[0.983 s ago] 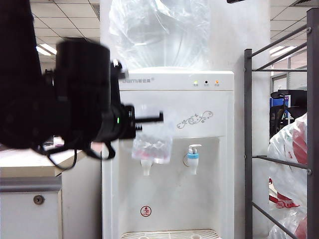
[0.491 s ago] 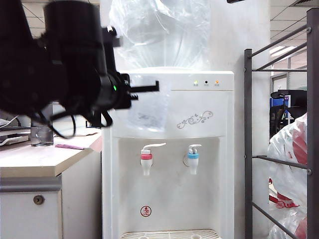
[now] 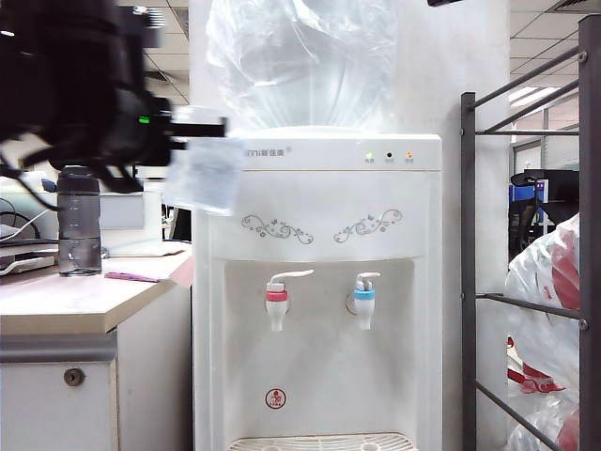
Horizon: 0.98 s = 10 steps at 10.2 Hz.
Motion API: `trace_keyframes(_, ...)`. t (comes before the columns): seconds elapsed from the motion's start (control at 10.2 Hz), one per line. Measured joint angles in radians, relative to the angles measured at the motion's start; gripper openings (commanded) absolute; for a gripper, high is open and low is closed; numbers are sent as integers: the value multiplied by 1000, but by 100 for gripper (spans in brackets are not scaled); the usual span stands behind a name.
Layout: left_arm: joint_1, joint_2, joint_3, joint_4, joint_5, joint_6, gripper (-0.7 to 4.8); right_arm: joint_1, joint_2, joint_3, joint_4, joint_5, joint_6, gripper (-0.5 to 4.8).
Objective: Pick up the plastic mug from the left desk, go to the hot water outlet of the water dispenser, press the vertical switch to get some water, then put the mug back on the desk.
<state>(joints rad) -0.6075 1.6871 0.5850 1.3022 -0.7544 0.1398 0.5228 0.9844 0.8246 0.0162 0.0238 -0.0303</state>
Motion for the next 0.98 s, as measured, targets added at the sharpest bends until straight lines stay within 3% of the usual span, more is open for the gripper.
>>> trace_keyframes(0.2, 279, -98, -50, -80, 129, -9, -5, 0, 0, 0, 0, 0, 0, -1)
trace_keyframes(0.29, 350, -98, -50, -152, 169, -63, -5, 0, 0, 0, 0, 0, 0, -1)
trace_keyframes(0.39, 475, -90, -50, -284, 248, -142, -5, 0, 0, 0, 0, 0, 0, -1)
trace_keyframes(0.49, 556, -26, -39, -282, 306, -183, -5, 0, 0, 0, 0, 0, 0, -1)
trace_keyframes(0.69, 604, 111, 32, -173, 347, -185, -5, 0, 0, 0, 0, 0, 0, -1)
trace_keyframes(0.88, 609, 438, 222, 80, 371, -118, -5, 0, 0, 0, 0, 0, 0, -1)
trace_keyframes(0.98, 609, 451, 227, 91, 373, -119, -5, 0, 0, 0, 0, 0, 0, -1)
